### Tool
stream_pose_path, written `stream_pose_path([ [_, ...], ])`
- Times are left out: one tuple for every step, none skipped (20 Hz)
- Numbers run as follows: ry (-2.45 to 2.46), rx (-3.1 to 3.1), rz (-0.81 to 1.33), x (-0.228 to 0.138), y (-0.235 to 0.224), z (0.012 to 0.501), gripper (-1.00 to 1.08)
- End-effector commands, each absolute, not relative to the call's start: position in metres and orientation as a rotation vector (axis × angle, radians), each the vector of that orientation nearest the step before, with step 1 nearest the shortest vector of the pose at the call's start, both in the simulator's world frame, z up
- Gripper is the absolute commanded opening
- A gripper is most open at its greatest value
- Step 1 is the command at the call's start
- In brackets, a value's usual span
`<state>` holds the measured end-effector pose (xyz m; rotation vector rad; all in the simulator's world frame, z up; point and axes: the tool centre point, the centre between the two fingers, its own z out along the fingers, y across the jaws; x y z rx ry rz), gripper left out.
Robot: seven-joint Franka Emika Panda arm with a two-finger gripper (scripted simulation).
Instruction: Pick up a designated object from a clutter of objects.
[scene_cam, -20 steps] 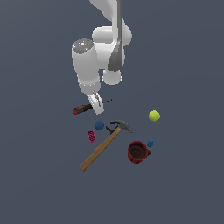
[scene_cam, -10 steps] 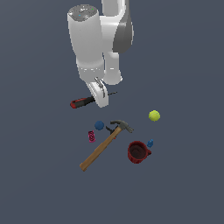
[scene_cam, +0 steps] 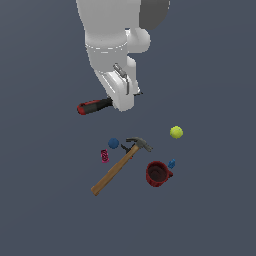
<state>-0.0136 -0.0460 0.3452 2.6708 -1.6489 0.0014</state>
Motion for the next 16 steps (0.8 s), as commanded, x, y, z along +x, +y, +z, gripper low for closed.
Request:
stream_pose_path([
  [-1.649, 2.672, 0.001, -0.005, -0.040, 0.365, -1.00],
  [-1.649, 2.672, 0.001, -0.001, -0.038, 0.372, -1.00],
  [-1.648, 2.673, 0.000, 0.002, -0.037, 0.379, -1.00],
  [-1.648, 2.673, 0.000, 0.005, -0.035, 0.386, -1.00],
  [-1.648, 2.673, 0.000, 0.008, -0.033, 0.392, -1.00],
  [-1.648, 2.674, 0.000, 0.011, -0.031, 0.397, -1.00],
  [-1.648, 2.674, 0.000, 0.014, -0.030, 0.403, -1.00],
  [-1.648, 2.674, 0.000, 0.016, -0.029, 0.407, -1.00],
  [-1.648, 2.674, 0.000, 0.019, -0.028, 0.412, -1.00],
  [-1.648, 2.674, 0.000, 0.021, -0.027, 0.416, -1.00],
  [-1.648, 2.674, 0.000, 0.023, -0.026, 0.419, -1.00],
  [-1.648, 2.674, 0.000, 0.024, -0.025, 0.423, -1.00],
  [-1.648, 2.674, 0.000, 0.026, -0.024, 0.426, -1.00],
  [-1.648, 2.674, 0.000, 0.028, -0.023, 0.429, -1.00],
  [-1.648, 2.674, 0.000, 0.029, -0.023, 0.431, -1.00],
  [-1.648, 2.674, 0.000, 0.030, -0.022, 0.433, -1.00],
])
